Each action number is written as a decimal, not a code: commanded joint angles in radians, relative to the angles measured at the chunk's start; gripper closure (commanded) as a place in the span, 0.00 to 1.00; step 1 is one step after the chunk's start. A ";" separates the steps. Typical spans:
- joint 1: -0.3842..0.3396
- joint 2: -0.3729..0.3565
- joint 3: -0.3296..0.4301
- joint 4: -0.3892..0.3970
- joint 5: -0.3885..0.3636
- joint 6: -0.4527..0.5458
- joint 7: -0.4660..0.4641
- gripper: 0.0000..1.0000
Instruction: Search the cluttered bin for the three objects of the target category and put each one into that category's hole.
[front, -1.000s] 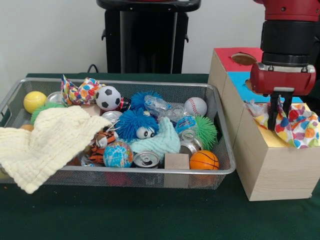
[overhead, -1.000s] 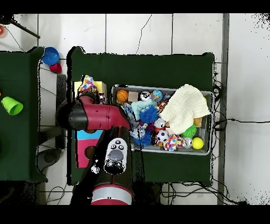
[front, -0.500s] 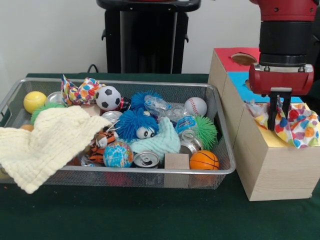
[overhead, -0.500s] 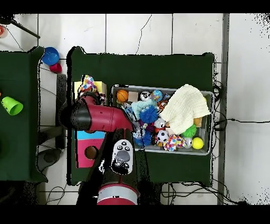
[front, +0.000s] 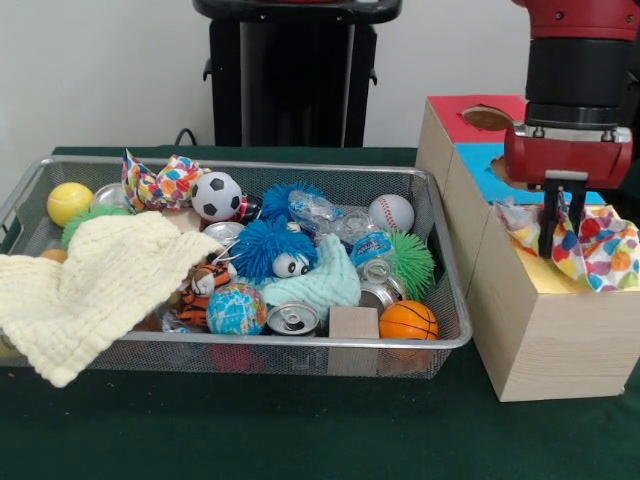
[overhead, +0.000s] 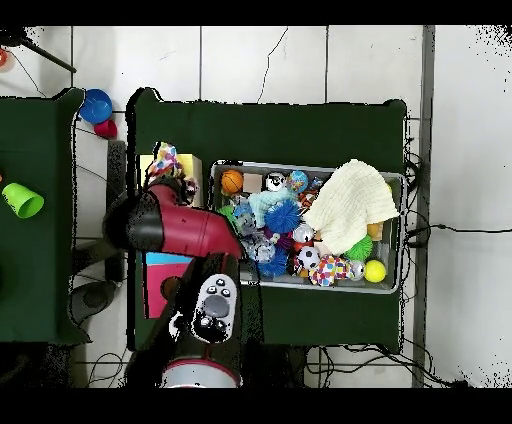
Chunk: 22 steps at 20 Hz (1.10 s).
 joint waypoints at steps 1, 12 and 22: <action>0.168 0.172 -0.023 0.114 0.085 0.056 0.344 1.00; 0.185 0.227 -0.045 0.093 0.200 0.087 0.314 1.00; 0.157 0.297 -0.079 0.050 0.190 -0.012 0.259 1.00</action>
